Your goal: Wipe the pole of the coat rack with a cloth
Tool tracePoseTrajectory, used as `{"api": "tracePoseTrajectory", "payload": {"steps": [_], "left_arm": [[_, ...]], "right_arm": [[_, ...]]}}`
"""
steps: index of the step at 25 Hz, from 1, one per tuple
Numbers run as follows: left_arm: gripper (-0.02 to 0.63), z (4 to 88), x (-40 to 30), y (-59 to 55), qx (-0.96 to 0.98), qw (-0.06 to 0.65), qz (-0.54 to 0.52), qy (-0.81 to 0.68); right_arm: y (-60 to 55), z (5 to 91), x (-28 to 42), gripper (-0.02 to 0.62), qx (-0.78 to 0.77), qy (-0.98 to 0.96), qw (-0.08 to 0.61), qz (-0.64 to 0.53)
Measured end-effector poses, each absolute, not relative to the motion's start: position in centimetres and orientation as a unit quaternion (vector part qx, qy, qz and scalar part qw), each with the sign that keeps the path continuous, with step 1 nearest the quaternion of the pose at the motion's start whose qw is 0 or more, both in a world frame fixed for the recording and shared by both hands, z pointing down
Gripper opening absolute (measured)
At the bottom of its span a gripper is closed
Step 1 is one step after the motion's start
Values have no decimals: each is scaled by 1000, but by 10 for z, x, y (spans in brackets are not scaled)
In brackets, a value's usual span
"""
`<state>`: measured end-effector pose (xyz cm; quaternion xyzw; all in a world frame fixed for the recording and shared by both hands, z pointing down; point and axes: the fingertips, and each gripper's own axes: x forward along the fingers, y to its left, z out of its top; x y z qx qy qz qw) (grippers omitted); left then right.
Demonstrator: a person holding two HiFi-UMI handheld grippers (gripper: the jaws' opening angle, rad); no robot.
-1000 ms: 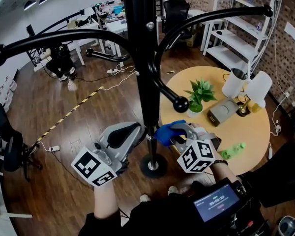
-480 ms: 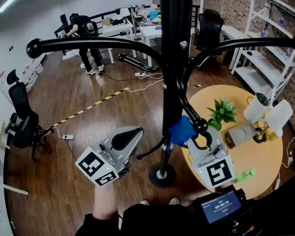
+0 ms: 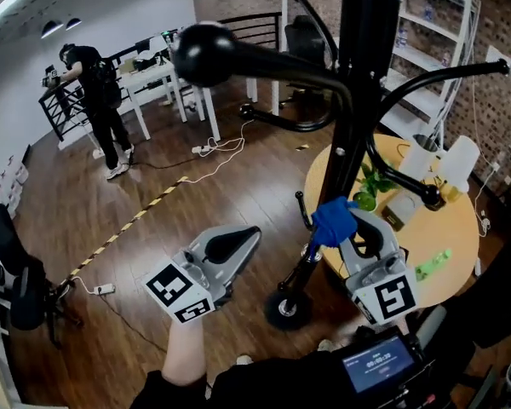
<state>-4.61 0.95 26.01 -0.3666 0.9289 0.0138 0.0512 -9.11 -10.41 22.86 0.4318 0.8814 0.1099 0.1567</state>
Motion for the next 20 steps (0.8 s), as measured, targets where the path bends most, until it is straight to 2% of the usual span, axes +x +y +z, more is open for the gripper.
{"api": "tracePoseTrajectory", "payload": {"steps": [3, 9, 20], "left_arm": [[0, 259, -48, 21, -406, 46, 20, 913], [0, 254, -51, 12, -447, 55, 30, 892], [0, 274, -56, 0, -511, 30, 32, 858]], "right_arm": [[-98, 241, -89, 43, 398, 900, 127, 124], [-68, 282, -70, 44, 450, 867, 76, 202], [-57, 338, -93, 44, 395, 905, -13, 159]]}}
